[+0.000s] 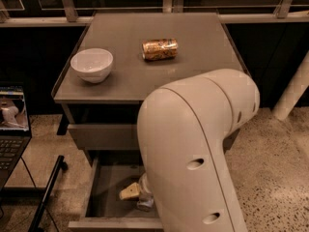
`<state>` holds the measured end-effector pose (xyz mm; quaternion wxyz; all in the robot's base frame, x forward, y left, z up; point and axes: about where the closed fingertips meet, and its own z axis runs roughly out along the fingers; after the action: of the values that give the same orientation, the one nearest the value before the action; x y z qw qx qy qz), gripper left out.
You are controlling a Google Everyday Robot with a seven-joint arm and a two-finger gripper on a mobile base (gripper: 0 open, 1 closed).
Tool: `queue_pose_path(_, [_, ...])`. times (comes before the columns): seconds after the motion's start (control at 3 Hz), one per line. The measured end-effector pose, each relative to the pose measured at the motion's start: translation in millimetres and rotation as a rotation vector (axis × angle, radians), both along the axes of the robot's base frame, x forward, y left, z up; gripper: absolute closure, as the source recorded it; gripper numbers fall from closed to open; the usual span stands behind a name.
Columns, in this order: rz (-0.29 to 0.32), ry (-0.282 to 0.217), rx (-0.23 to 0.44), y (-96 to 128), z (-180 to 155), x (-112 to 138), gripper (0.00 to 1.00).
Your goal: Pick blue plastic bottle from middle drawer and place on counter
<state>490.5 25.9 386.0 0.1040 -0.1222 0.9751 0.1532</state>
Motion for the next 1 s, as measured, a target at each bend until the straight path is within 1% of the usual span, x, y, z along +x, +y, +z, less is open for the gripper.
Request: queue_pose_path(1.0, [0.033, 0.041, -0.003, 5, -20, -2, 0.00])
